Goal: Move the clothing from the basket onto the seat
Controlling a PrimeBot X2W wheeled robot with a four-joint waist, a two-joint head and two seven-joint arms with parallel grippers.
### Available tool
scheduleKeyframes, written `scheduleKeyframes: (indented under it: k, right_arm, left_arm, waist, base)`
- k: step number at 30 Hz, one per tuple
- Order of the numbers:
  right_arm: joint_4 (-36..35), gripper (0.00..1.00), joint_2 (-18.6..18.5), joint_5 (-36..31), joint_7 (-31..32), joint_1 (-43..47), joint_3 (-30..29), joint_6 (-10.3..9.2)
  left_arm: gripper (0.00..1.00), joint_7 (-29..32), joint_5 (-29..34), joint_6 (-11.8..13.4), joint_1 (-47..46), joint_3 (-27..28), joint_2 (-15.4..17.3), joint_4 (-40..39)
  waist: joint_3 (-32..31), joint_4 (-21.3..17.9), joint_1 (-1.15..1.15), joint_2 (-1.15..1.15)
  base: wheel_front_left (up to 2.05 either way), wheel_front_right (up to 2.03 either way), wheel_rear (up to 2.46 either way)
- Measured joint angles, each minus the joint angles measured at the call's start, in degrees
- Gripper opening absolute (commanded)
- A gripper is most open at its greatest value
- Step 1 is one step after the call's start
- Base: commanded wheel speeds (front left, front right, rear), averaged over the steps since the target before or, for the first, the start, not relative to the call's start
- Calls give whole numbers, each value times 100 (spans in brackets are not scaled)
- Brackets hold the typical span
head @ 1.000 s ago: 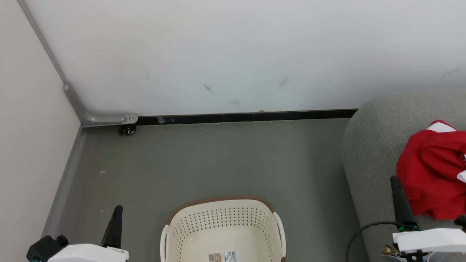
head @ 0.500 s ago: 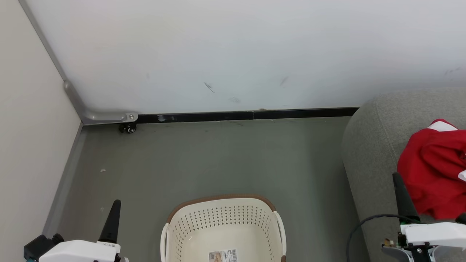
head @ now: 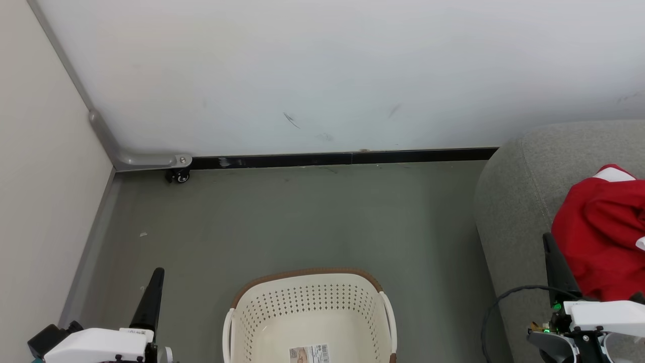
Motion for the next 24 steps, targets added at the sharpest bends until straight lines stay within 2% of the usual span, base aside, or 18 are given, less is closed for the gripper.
scheduleKeyframes:
  k: [19, 24]
  right_arm:
    - [136, 0, 41, 1178, 280, -173, -146, 0]
    - [142, 0, 46, 1226, 293, -173, -149, 0]
  left_arm:
    - [0, 300, -1136, -151, -137, 216, -78, -10]
    - [0, 300, -1216, -168, -143, 224, -98, -12]
  waist:
    - [19, 18, -3, 0]
    - [19, 18, -4, 0]
  base:
    - [0, 0, 0]
    - [0, 0, 0]
